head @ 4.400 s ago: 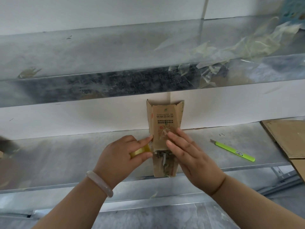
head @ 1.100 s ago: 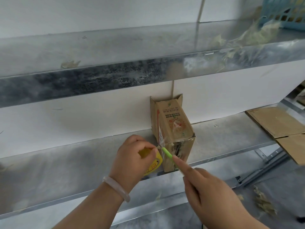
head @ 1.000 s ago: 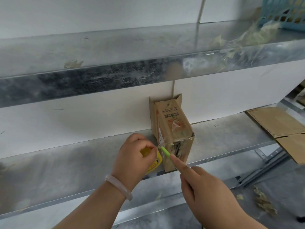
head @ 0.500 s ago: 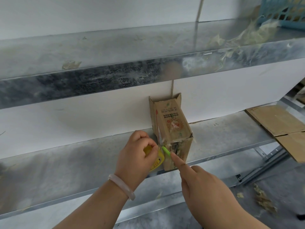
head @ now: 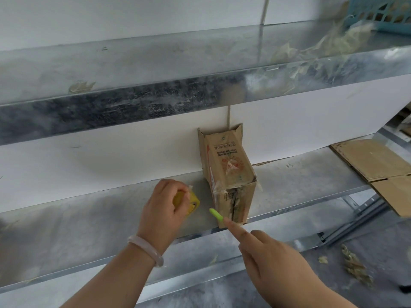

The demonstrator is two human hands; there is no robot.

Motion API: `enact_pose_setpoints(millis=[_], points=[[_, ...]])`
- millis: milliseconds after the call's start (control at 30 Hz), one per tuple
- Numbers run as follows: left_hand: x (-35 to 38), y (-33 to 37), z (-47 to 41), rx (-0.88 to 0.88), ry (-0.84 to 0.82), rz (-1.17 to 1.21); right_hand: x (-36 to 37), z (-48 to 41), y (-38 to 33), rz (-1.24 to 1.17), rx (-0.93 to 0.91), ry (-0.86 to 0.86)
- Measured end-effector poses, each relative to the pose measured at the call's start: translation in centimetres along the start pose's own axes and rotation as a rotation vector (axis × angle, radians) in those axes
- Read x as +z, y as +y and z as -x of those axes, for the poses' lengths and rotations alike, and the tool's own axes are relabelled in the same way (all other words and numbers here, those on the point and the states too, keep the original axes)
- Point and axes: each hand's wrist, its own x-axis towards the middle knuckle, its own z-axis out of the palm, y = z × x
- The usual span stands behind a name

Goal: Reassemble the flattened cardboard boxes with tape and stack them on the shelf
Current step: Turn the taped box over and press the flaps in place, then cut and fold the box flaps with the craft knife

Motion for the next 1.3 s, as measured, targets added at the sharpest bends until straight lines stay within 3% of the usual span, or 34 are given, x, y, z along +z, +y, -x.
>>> enact_pose_setpoints(millis=[100,167,233,300,433,533,767,933,1000,1067,1133,1233,1300], points=[[0.6,-1.6,0.1,-0.039,-0.027,-0.037,0.8,2.1,1.7,-0.040,-0.158,0.192],[0.9,-2.8,0.0,-0.046,-0.052,-0.132,1.3,4.0,2.4,-0.090,-0.164,0.386],[1.0,-3.7,-0.2,-0.043,-0.073,-0.236,1.0,5.1,3.1,-0.261,0.059,0.572],[1.0,-4.3,-0.5,-0.031,-0.090,-0.346,0.8,5.0,5.0,-0.403,0.258,0.644],[1.3,-5.7,-1.4,-0.025,-0.088,-0.547,-0.1,1.3,11.3,-0.434,0.451,0.500],[2.4,-6.0,-1.2,-0.036,-0.036,-0.541,0.1,-3.0,15.0,-0.332,0.539,0.370],[6.7,-5.9,3.8,-0.037,-0.031,-0.267,2.1,-9.8,19.7,-0.102,0.496,0.040],[7.3,-5.3,5.2,-0.075,-0.084,-0.223,2.7,-10.1,20.5,0.254,0.395,-0.106],[6.8,-4.8,5.0,-0.077,-0.124,-0.231,2.7,-10.1,20.1,0.279,0.410,-0.156],[6.2,-4.0,4.9,-0.084,-0.121,-0.251,2.1,-9.9,19.2,0.123,0.418,-0.083],[5.3,-1.9,4.7,-0.146,-0.010,-0.149,1.1,-9.0,17.2,-0.199,0.336,0.119],[4.9,4.2,2.8,-0.260,0.265,0.255,-0.6,-7.3,11.7,-0.764,0.085,0.337],[5.7,8.6,1.3,-0.319,0.257,0.564,-1.0,-6.8,8.5,-1.068,-0.013,0.260]])
